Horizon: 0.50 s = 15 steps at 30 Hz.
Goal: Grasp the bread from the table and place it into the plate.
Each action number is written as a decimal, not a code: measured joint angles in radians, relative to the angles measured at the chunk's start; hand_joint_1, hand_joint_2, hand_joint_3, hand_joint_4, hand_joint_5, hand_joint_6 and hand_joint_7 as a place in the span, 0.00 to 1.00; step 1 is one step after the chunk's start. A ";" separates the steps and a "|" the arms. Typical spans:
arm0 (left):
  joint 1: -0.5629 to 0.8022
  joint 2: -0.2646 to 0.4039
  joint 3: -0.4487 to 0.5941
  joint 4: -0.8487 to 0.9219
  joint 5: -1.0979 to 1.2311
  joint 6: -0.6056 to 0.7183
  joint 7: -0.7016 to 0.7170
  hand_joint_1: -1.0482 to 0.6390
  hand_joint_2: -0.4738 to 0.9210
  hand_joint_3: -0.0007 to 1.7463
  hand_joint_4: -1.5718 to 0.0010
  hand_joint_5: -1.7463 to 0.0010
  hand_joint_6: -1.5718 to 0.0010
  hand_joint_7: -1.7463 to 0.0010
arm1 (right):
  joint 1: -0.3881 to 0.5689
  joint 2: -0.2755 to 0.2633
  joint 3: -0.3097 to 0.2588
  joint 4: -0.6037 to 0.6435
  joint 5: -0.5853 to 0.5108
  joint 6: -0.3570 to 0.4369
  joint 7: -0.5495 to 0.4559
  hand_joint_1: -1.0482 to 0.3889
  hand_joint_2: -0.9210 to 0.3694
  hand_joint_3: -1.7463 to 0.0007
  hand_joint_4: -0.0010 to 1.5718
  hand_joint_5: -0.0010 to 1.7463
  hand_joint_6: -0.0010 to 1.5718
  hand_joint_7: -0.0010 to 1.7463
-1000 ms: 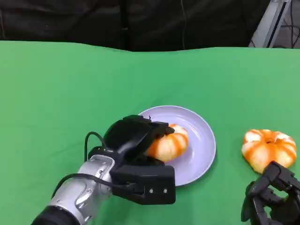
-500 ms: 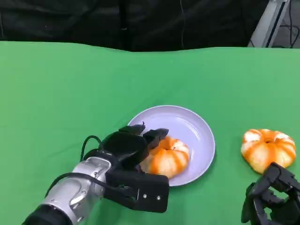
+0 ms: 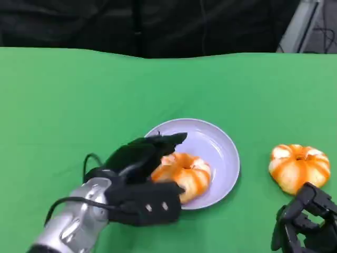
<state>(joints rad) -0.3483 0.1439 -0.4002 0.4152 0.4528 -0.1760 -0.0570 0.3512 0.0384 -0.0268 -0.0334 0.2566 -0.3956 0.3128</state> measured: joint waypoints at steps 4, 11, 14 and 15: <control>0.129 -0.093 0.168 -0.141 -0.339 0.017 -0.065 0.59 0.73 0.74 0.48 0.01 0.46 0.15 | -0.004 0.000 0.003 0.000 0.000 0.001 0.002 0.64 0.30 0.29 0.58 1.00 0.49 0.94; 0.338 -0.026 0.397 -0.495 -0.915 0.418 -0.303 0.59 0.76 0.69 0.45 0.00 0.54 0.00 | -0.005 -0.001 0.001 0.001 0.001 0.002 0.000 0.63 0.31 0.28 0.58 1.00 0.50 0.94; 0.403 0.026 0.467 -0.584 -1.047 0.539 -0.365 0.56 0.75 0.67 0.44 0.00 0.51 0.02 | -0.009 0.000 0.000 0.001 0.001 0.004 -0.004 0.63 0.31 0.28 0.58 1.00 0.50 0.93; 0.432 0.044 0.491 -0.603 -1.092 0.565 -0.397 0.56 0.76 0.66 0.45 0.00 0.51 0.03 | -0.014 0.000 0.002 0.000 0.001 0.004 -0.002 0.64 0.31 0.28 0.58 1.00 0.50 0.93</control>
<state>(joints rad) 0.0839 0.1875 0.0912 -0.1878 -0.6392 0.3892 -0.4540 0.3375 0.0384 -0.0252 -0.0329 0.2581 -0.3916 0.3111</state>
